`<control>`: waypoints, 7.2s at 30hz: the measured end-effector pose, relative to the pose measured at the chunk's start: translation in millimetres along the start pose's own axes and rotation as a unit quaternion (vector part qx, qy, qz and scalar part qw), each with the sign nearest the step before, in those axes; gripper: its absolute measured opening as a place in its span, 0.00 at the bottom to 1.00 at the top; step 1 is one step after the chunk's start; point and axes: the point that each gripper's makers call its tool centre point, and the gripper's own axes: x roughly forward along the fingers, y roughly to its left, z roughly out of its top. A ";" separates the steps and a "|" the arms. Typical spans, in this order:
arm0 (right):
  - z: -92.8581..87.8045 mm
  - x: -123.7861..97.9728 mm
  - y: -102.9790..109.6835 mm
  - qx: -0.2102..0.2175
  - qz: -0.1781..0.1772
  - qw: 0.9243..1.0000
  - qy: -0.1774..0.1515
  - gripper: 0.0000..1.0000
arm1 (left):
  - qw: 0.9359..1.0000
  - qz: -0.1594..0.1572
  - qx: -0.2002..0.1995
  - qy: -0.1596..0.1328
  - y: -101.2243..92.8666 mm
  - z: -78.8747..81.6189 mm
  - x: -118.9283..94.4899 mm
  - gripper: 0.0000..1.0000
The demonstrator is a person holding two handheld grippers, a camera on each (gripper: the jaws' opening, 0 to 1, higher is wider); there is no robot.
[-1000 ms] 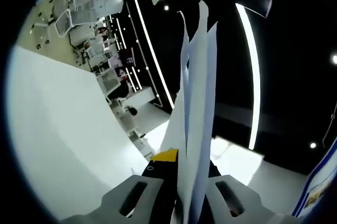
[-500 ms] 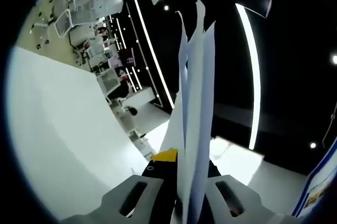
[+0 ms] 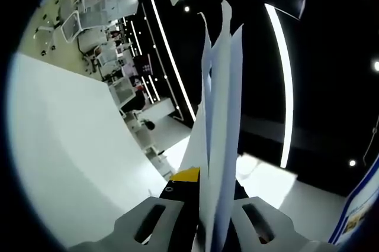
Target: Organize the stack of printing papers by aligning and flattening the scattered papers on the table
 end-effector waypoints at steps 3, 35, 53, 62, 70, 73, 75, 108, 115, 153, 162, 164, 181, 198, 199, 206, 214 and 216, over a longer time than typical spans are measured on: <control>0.1 -0.3 -0.1 0.000 -0.001 1.000 -0.001 0.49 | 1.000 0.001 -0.001 0.000 1.4 0.3 0.5 0.06; 3.5 -3.2 12.1 -0.062 -0.014 0.998 0.021 0.12 | 1.000 -0.003 0.002 0.000 -1.9 0.6 0.7 0.06; 31.5 14.4 -27.2 -0.138 -0.046 0.989 -0.003 0.00 | 1.000 0.002 0.008 0.001 -0.3 -1.3 -0.3 0.06; 35.1 13.1 -26.6 -0.115 -0.033 0.993 0.003 0.00 | 1.000 0.008 0.014 0.002 2.9 -2.0 -0.8 0.06; 30.9 5.1 -25.7 -0.125 -0.037 0.991 0.017 0.00 | 1.000 0.013 0.016 0.005 8.5 -1.5 0.7 0.06; 31.0 2.6 -25.9 -0.121 -0.037 0.992 0.017 0.00 | 1.000 0.014 0.016 0.006 9.7 -2.7 1.0 0.06; 31.3 1.1 -27.1 -0.121 -0.040 0.992 0.015 0.00 | 1.000 0.014 0.016 0.007 10.5 -3.2 1.2 0.06; 124.2 4.7 -12.4 -0.206 0.090 0.972 0.065 0.00 | 0.999 0.015 0.033 0.020 9.0 -8.5 1.3 0.06; 171.0 2.7 -13.6 -0.213 0.092 0.973 0.016 0.00 | 0.999 0.013 0.040 0.020 6.3 -6.9 1.8 0.06; 195.3 32.5 -39.6 -0.167 0.081 0.982 -0.036 0.00 | 0.996 0.013 0.069 0.056 0.6 -24.3 7.1 0.06; 195.9 30.6 -34.5 -0.175 0.077 0.981 -0.041 0.00 | 0.996 0.006 0.072 0.055 -4.2 -23.8 7.1 0.06; 196.5 30.2 -35.2 -0.172 0.077 0.981 -0.042 0.00 | 0.996 0.007 0.071 0.055 -3.1 -24.2 7.0 0.06; 214.5 26.6 -49.0 -0.160 0.052 0.983 -0.080 0.00 | 0.995 0.005 0.077 0.061 -6.1 -30.0 7.3 0.06; 214.9 27.4 -45.1 -0.165 0.060 0.981 -0.082 0.00 | 0.993 -0.007 0.076 0.093 -14.3 -53.1 12.3 0.06; 214.4 27.6 -44.4 -0.167 0.060 0.981 -0.082 0.00 | 0.992 -0.007 0.077 0.096 -14.4 -54.9 12.6 0.06; 214.8 29.6 -44.4 -0.170 0.062 0.980 -0.080 0.00 | 0.990 -0.015 0.082 0.109 -21.5 -62.9 12.9 0.06; 217.6 28.3 -45.7 -0.171 0.059 0.980 -0.087 0.00 | 0.990 -0.012 0.082 0.111 -19.2 -64.4 12.1 0.06; 217.5 27.8 -45.4 -0.173 0.059 0.979 -0.088 0.00 | 0.990 -0.012 0.081 0.114 -18.7 -65.8 12.8 0.06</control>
